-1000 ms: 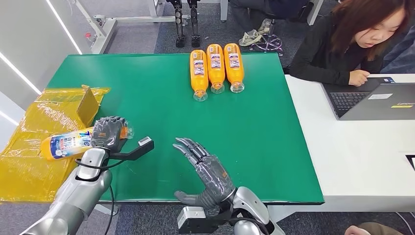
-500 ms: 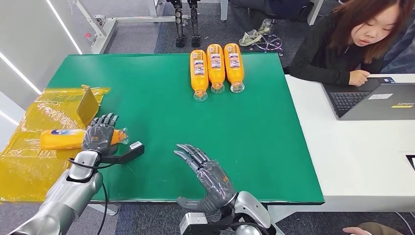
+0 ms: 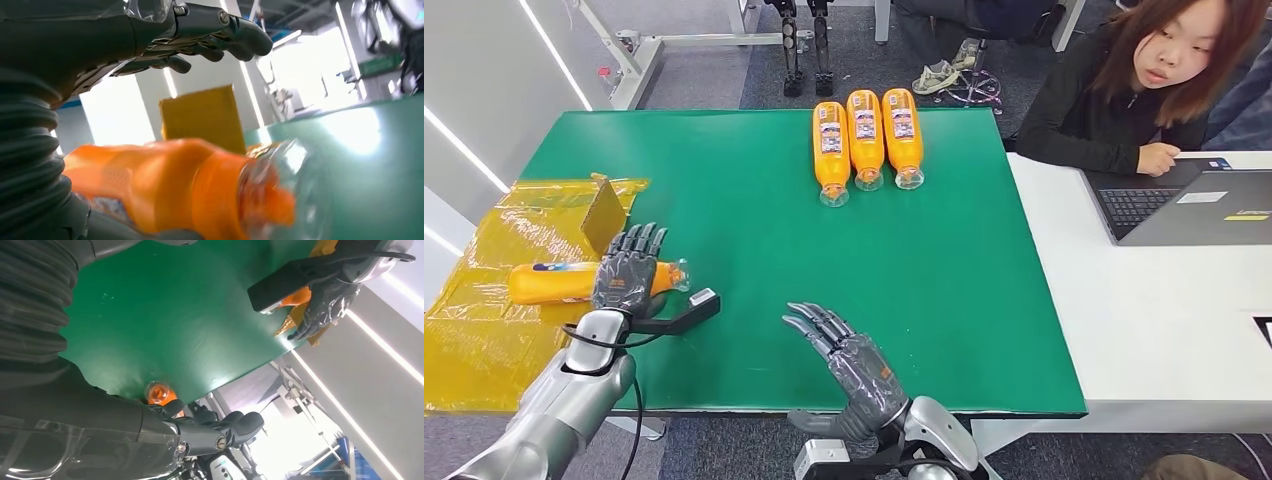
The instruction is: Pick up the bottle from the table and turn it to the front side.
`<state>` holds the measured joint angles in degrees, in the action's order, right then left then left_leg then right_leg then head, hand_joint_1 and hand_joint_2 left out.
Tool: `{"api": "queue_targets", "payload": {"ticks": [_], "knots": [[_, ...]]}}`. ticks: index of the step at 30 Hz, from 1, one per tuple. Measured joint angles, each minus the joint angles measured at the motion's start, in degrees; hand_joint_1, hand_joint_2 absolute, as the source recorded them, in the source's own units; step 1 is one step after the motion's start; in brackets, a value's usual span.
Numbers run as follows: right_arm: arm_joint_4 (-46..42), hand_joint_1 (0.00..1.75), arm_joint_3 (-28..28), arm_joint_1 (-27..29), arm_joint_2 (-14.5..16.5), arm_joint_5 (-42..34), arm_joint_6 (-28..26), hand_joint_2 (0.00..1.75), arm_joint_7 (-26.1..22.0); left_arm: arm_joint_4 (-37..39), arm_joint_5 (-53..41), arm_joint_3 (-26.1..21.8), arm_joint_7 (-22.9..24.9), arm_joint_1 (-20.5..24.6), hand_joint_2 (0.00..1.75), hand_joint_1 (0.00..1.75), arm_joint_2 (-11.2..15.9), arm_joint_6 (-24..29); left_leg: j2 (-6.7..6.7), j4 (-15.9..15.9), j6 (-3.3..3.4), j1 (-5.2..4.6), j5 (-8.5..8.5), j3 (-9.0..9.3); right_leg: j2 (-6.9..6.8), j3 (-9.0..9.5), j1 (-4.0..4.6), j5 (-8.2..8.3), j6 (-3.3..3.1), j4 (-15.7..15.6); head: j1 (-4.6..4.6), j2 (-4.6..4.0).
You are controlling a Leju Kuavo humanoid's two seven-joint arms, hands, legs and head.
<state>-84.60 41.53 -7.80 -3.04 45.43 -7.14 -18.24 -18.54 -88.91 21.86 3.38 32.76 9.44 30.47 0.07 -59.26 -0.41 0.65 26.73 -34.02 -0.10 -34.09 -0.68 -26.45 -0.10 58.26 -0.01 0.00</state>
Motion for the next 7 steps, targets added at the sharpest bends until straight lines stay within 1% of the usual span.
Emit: {"api": "queue_targets", "payload": {"ticks": [2,4,6,7], "knots": [[0.0,0.00,0.0,0.4,0.0,0.2,-0.8,1.75,0.2,-1.6,2.1,-0.9,-4.0,-0.7,1.75,0.00,-1.1,2.7,-0.01,0.0,0.00,-0.01,0.00,0.00,-0.01,0.00,-0.01,0.00,0.00,0.0,-0.01,0.00],[-0.1,0.00,-0.2,0.9,0.0,0.5,-1.5,1.75,0.6,-4.9,6.4,-2.6,-10.4,-1.9,1.75,0.00,-2.6,3.6,-0.01,0.0,0.00,-0.02,0.00,-0.01,0.00,-0.01,-0.02,0.00,0.00,0.0,0.01,0.00],[-0.6,0.00,-0.6,1.3,0.0,0.8,-1.9,1.75,1.2,-10.2,13.6,-4.2,-18.0,-3.6,1.75,0.00,-4.2,1.8,0.02,0.0,0.01,-0.03,0.01,-0.02,0.01,-0.01,-0.03,0.00,0.01,0.0,0.01,0.00],[-0.7,0.00,-0.7,1.4,0.0,0.9,-2.0,1.75,1.3,-11.6,15.6,-4.6,-19.9,-4.1,1.75,0.00,-4.6,1.1,0.03,0.0,0.01,-0.04,0.01,-0.02,0.02,-0.01,-0.04,0.00,0.01,0.0,0.00,0.00]]}}
